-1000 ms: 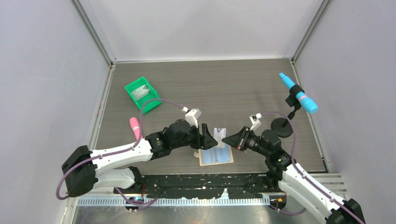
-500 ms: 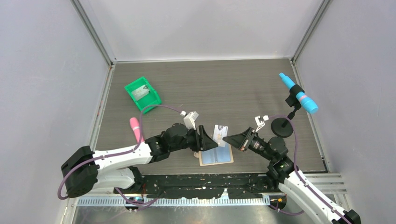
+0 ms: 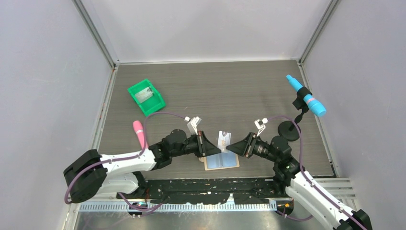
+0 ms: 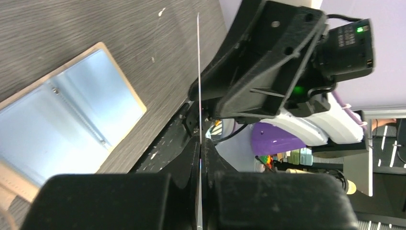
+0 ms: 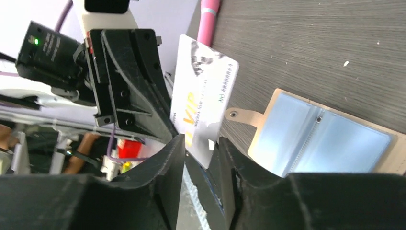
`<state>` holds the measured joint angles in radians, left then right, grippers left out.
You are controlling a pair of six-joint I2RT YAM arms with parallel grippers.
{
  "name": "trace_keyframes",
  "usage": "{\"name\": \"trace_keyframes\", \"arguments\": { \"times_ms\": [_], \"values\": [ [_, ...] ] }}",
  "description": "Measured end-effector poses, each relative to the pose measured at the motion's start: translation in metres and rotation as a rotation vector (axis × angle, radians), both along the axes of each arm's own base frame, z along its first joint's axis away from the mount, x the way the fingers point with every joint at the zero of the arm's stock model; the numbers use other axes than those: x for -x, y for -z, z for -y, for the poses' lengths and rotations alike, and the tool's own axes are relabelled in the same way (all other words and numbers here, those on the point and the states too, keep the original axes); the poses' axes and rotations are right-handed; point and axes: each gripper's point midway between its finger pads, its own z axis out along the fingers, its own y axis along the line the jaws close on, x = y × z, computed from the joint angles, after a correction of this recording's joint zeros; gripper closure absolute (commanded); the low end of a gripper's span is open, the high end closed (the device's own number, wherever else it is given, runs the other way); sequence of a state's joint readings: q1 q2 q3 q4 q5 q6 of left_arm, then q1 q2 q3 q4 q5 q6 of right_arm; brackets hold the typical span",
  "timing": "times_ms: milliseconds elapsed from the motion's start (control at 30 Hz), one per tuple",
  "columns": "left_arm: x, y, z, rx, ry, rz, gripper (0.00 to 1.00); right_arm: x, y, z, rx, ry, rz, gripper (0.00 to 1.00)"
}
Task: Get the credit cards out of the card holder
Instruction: Place the credit card in the storage box.
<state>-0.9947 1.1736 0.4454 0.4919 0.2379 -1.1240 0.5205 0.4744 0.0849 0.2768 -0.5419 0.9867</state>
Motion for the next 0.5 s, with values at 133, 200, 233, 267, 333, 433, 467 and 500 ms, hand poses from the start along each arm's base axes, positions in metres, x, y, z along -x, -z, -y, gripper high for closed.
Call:
{"name": "trace_keyframes", "arguments": {
  "times_ms": [133, 200, 233, 267, 333, 433, 467, 500],
  "values": [
    [0.003, 0.01, -0.009, -0.023, 0.003, 0.001, 1.0, 0.004, -0.004, -0.002, 0.077, -0.06, 0.056, 0.38],
    [0.007, 0.009, -0.015, -0.033, 0.014, 0.022, 1.0, 0.006, -0.01, -0.002, 0.104, -0.084, 0.092, 0.31],
    [0.009, 0.006, -0.018, -0.036, 0.023, 0.039, 1.0, 0.006, -0.015, -0.002, 0.117, -0.097, 0.113, 0.28],
    [0.012, 0.002, -0.022, -0.036, 0.032, 0.057, 1.0, 0.007, -0.019, -0.002, 0.132, -0.109, 0.13, 0.26],
    [0.018, -0.006, -0.027, -0.03, 0.058, 0.096, 1.0, 0.007, -0.029, -0.003, 0.16, -0.135, 0.17, 0.24],
    [0.029, -0.011, -0.034, -0.035, 0.11, 0.139, 1.0, 0.008, -0.041, -0.005, 0.193, -0.176, 0.211, 0.24],
    [0.032, -0.01, -0.036, -0.041, 0.127, 0.147, 1.0, 0.008, -0.044, -0.005, 0.204, -0.192, 0.221, 0.24],
    [0.036, -0.009, -0.038, -0.048, 0.143, 0.153, 1.0, 0.009, -0.046, -0.007, 0.213, -0.213, 0.228, 0.25]
  ]
}}
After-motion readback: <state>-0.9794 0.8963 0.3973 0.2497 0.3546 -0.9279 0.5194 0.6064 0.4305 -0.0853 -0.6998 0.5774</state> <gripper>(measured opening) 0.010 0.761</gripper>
